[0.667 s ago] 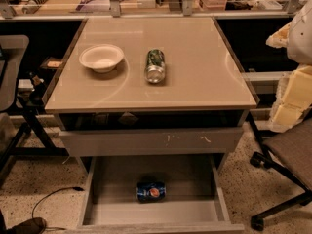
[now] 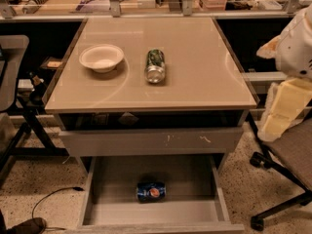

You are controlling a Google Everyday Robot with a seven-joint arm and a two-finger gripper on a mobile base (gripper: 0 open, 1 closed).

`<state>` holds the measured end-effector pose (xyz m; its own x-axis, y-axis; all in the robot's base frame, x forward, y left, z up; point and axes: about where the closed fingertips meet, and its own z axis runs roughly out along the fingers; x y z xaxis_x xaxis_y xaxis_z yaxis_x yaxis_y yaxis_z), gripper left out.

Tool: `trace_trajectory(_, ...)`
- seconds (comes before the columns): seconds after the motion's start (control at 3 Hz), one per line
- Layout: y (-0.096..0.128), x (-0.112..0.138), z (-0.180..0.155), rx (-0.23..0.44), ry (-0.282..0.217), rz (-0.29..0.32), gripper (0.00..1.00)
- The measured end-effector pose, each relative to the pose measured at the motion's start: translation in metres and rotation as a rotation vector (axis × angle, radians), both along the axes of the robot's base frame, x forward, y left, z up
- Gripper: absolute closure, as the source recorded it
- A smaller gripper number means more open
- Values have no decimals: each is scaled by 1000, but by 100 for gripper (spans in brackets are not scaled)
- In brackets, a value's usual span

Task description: Pick pepsi can from middle drawer and place on counter

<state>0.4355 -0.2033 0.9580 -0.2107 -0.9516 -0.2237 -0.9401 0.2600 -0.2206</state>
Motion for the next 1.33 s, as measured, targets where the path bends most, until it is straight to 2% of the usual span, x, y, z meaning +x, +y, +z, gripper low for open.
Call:
trace_trajectory(0.33, 21, -5, -34, 43, 72, 36, 0)
trace_trajectory(0.67, 21, -5, -34, 43, 72, 36, 0)
trace_trajectory(1.0, 31, -18, -57, 53, 90, 52, 0)
trace_trajectory(1.33, 54, -36, -99, 78, 113, 91, 0)
